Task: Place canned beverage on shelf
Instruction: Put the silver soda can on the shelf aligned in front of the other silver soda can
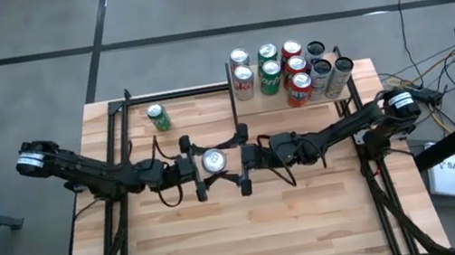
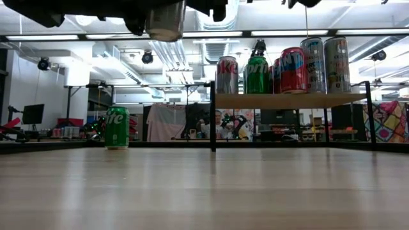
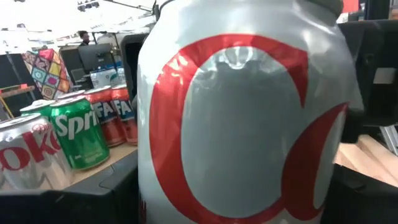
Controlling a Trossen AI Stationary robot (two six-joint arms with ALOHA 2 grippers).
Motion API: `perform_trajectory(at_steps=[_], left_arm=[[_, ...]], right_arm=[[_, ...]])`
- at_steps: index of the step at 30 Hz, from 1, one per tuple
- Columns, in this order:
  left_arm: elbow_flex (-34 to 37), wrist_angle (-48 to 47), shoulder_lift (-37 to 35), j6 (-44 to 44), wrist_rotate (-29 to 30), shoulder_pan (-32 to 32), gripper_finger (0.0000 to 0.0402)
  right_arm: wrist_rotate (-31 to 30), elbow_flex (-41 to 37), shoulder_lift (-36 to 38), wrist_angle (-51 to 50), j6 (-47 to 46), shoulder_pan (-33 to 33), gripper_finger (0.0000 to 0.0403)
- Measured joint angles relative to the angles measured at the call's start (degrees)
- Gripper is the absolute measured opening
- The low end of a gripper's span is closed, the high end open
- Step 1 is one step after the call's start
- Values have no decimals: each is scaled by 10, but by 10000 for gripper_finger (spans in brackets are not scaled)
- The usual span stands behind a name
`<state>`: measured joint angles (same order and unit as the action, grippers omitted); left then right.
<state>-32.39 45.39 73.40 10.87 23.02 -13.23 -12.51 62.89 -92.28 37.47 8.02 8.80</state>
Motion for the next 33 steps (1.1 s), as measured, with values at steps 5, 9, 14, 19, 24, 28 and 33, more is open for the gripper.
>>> perform_trajectory(at_steps=[5, 9, 14, 19, 24, 28, 33], left_arm=[[-8, 10, 14, 0, 0, -1, 285], [-2, 16, 15, -4, -2, -1, 284], [0, 19, 14, -9, -3, -1, 303], [0, 18, 14, -7, 0, 0, 341], [0, 18, 11, -3, 3, 0, 341], [0, 20, 11, 10, 34, 0, 341], [1, 24, 10, 31, 77, 1, 342]], right_arm=[[0, -1, -18, 49, 16, 0, 328], [-6, -1, -21, 52, 18, 0, 302], [-11, 1, -21, 53, 11, -1, 281], [-25, 2, -21, 52, 7, -1, 281], [-39, 2, 1, 40, 10, -1, 281], [-64, 2, 32, 13, 25, 0, 281], [-79, 5, 68, -5, 50, -3, 281]])
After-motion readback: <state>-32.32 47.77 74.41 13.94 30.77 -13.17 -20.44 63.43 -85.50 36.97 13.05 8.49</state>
